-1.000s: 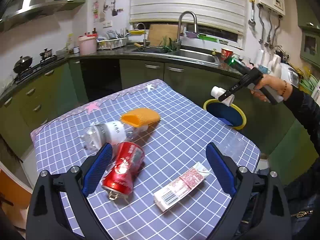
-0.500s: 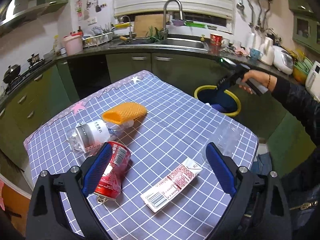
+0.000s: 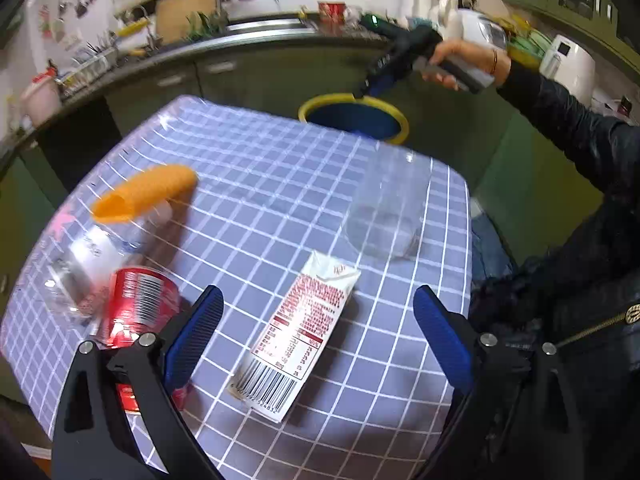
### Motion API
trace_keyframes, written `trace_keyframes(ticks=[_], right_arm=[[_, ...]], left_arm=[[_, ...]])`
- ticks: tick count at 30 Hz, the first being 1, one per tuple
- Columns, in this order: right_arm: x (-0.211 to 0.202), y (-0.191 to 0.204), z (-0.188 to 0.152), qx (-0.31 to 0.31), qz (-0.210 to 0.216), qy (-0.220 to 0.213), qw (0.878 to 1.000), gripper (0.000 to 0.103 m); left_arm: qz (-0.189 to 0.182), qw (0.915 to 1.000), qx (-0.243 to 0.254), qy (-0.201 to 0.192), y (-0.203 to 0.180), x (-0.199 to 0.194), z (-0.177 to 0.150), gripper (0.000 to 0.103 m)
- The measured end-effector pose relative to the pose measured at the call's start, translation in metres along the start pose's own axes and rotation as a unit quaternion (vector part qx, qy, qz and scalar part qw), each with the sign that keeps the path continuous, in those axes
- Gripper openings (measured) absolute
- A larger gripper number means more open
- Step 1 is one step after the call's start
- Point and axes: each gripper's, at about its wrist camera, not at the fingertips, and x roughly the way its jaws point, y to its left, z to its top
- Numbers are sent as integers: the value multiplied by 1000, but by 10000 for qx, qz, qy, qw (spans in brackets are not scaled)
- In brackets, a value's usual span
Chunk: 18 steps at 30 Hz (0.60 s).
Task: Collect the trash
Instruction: 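Carry the bottle to the bin and release it with the right gripper, then grasp the white milk carton with the left gripper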
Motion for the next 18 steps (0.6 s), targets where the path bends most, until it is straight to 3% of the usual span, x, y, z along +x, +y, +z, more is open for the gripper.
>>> trace_keyframes(ticks=[2, 4, 6, 11, 18], right_arm=[[9, 9, 2, -63, 24, 29, 10000, 66], [9, 14, 2, -119, 49, 56, 9999, 67], [11, 21, 2, -187, 68, 81, 9998, 68], [18, 32, 3, -308, 121, 141, 9994, 70], [23, 37, 3, -396, 162, 197, 9989, 70]], left_arm=[[-37, 9999, 37, 136, 2, 10, -3, 87], [-83, 9996, 77, 273, 1, 18, -6, 73], [-94, 9991, 122, 405, 2, 25, -9, 67], [60, 9981, 187, 585, 3, 35, -15, 64], [150, 9978, 136, 633, 8, 38, -20, 48]])
